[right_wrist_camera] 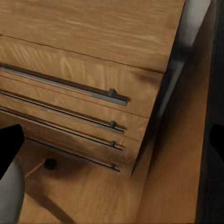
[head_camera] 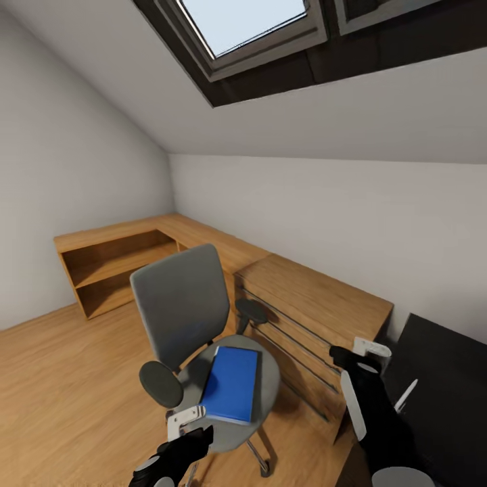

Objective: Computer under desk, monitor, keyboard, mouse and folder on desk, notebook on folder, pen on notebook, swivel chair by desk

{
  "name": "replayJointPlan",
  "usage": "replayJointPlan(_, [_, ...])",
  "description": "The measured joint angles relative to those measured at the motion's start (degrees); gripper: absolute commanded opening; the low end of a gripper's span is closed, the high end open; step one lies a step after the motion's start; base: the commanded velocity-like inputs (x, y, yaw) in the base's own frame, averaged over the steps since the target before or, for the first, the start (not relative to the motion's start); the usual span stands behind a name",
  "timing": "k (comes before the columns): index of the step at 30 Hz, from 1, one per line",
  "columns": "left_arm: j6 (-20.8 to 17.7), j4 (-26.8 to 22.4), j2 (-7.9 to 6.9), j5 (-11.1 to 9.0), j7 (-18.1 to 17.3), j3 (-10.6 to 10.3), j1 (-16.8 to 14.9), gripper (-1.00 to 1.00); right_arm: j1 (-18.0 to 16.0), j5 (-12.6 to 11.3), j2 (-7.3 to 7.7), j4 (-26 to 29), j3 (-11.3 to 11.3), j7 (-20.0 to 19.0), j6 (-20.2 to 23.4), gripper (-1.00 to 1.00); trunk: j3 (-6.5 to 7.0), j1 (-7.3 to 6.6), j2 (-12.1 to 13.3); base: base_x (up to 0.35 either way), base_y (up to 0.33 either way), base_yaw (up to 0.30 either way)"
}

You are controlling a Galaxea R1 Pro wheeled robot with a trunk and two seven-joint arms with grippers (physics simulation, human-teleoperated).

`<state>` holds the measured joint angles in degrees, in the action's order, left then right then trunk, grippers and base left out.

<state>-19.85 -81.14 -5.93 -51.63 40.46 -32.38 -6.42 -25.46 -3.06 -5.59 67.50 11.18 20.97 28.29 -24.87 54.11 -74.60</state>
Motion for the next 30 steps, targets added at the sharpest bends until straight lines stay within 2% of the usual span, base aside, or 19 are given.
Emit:
replayJointPlan(8, [0.0, 0.0, 0.03, 0.0, 0.0, 0.0, 0.0, 1.00, 0.0, 0.0, -0.06, -2.5, -1.1, 0.0, -1.0, 1.00, 0.00, 0.00, 0.0, 0.000, 0.000, 0.279])
replayJointPlan(16, [0.0, 0.0, 0.04, -0.1, 0.0, 0.0, 0.0, 1.00, 0.0, 0.1, -0.01, -5.0, -4.6, 0.0, -3.7, 1.00, 0.00, 0.00, 0.0, 0.000, 0.000, 0.279])
replayJointPlan(30, [0.0, 0.0, 0.08, -0.1, 0.0, 0.0, 0.0, 1.00, 0.0, 0.1, -0.01, -6.1, -5.9, 0.0, -4.3, 1.00, 0.00, 0.00, 0.0, 0.000, 0.000, 0.279])
